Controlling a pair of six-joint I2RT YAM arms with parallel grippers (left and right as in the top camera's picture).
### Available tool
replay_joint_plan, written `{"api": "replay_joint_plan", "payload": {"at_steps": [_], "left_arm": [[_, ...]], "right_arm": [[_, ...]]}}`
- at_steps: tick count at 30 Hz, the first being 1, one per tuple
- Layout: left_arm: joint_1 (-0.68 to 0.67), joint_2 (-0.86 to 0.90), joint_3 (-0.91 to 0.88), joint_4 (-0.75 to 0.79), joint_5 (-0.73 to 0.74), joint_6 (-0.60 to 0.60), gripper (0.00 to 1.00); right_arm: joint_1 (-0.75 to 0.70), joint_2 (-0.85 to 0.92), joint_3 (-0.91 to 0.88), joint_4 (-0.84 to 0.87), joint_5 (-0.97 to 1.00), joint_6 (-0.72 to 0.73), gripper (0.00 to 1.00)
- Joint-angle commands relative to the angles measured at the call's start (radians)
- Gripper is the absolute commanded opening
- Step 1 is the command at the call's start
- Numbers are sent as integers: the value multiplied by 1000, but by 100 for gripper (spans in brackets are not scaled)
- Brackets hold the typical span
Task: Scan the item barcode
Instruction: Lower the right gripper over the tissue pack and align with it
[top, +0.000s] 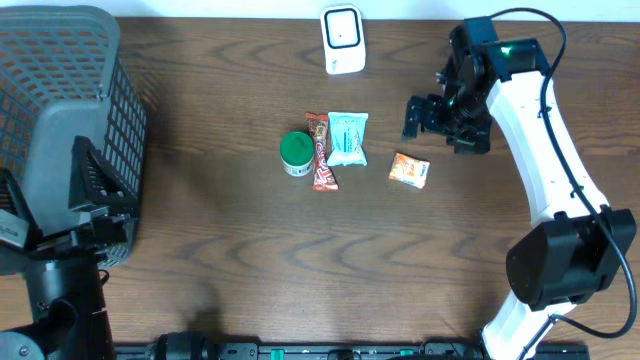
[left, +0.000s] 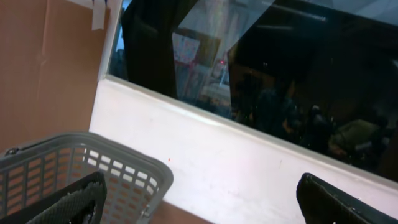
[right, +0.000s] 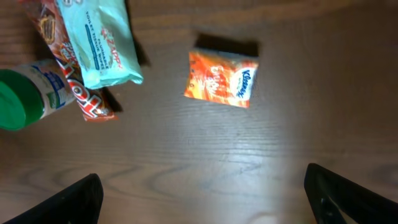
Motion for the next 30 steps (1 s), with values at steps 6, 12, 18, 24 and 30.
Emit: {"api": "replay_joint_plan", "payload": {"at_steps": [6, 12, 18, 24, 30], "left_arm": [[5, -6, -2, -2, -5, -2, 98], [5, -6, -2, -14, -5, -2, 98], [5, -6, -2, -36, -6, -2, 98], [5, -6, -2, -36, -6, -2, 98], [5, -6, -2, -36, -6, -2, 98]], "right_arm": [[-33, 167, 16, -67, -27, -16, 99], [-17, 275, 16, 2, 46, -16, 99], [45, 295, 15, 64, 67, -16, 99], [103, 295, 3, 74, 208, 124, 99], [131, 295, 0, 43, 248, 203, 99]]}}
